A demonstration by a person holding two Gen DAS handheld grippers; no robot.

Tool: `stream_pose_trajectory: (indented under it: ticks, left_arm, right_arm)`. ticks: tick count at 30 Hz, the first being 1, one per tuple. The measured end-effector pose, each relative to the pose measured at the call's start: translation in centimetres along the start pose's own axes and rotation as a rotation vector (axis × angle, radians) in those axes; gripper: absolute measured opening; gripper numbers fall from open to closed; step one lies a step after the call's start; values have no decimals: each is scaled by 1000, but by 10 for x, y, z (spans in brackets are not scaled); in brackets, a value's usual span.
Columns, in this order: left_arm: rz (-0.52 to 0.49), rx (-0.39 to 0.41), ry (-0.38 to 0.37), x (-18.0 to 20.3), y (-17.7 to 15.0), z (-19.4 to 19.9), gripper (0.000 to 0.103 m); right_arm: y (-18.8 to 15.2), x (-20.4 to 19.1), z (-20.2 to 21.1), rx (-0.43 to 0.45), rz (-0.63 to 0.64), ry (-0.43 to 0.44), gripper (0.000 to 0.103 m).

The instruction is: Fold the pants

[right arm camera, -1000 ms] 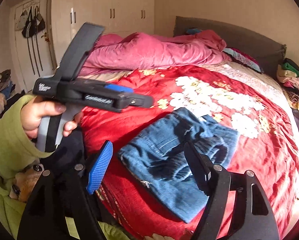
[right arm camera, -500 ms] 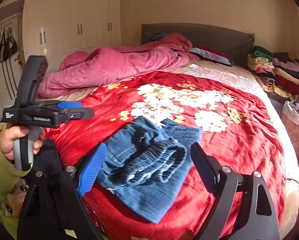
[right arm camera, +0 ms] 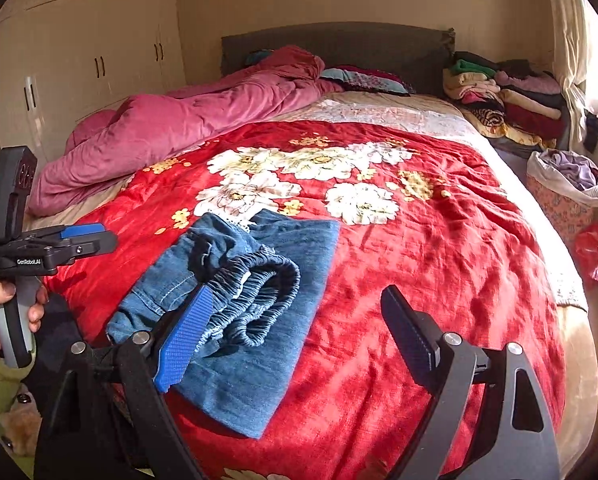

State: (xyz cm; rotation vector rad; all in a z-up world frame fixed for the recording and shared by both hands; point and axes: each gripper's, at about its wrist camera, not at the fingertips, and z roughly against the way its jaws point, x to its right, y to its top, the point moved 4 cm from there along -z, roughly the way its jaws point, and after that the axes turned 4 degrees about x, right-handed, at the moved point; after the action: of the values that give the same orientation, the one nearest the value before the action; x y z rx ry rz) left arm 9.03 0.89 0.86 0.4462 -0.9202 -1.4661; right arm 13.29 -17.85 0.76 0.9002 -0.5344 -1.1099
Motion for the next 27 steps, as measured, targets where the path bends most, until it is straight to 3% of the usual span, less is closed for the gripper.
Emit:
stream_pose_trajectory:
  ticks: [14, 27]
  left_arm:
    - [-11, -88, -1, 4, -16, -40, 90]
    - [-30, -138, 22, 2, -25, -68, 90]
  right_arm:
    - [-22, 16, -46, -129, -107, 16, 85]
    - [-23, 9, -76, -174, -119, 54, 85]
